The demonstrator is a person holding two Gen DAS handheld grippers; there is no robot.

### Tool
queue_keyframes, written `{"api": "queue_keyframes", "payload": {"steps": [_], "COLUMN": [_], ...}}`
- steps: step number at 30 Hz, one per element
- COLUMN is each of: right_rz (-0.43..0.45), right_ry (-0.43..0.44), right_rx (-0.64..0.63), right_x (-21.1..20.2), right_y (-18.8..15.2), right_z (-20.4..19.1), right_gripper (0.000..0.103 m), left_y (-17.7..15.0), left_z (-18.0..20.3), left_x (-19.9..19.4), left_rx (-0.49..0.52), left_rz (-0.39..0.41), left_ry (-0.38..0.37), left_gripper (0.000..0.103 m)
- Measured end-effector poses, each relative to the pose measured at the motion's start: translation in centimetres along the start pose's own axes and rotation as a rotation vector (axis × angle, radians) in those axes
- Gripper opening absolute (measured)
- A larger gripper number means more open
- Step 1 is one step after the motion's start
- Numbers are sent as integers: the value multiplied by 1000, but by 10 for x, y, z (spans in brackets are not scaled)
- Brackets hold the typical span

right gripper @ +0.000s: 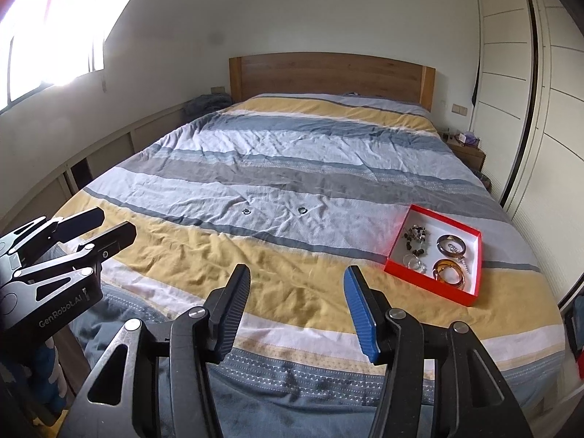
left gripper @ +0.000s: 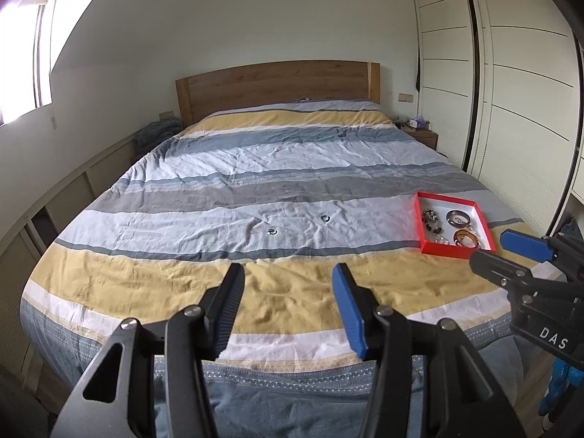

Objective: Organize jewelry
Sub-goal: 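Grasp a small silver ring with the left tool while the right tool grasps the other ring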

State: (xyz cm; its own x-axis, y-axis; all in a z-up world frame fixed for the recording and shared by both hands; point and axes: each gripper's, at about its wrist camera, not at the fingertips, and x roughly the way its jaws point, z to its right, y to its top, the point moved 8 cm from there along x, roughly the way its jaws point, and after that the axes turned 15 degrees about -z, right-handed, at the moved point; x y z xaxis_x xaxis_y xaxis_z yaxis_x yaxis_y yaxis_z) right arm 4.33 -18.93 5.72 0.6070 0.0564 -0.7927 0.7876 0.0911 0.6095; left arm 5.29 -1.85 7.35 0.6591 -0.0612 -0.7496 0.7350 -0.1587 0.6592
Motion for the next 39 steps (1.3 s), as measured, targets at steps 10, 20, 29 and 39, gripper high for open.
{"api": "queue_keyframes", "payload": {"steps": [10,20,29,39], "right_rz": [-60,-133,-157,-161], "right_ry": [38,98,156,211], "right_rx": [35,19,16,-22], "right_x": [65,173,278,365], "right_y": [18,68,122,166], "right_z": [12,24,35,27], "right_gripper": [53,48,47,41], "left_y": [5,57,101,99], "left_z": [-35,-47,-46,-43], "left_x": [77,198,326,401], "left_rx": [-61,-67,-44,13], "left_rz": [-77,-154,-209,-269], "left_ry": [-26,-118,-87,-23], "left_gripper": [48,47,47,35]}}
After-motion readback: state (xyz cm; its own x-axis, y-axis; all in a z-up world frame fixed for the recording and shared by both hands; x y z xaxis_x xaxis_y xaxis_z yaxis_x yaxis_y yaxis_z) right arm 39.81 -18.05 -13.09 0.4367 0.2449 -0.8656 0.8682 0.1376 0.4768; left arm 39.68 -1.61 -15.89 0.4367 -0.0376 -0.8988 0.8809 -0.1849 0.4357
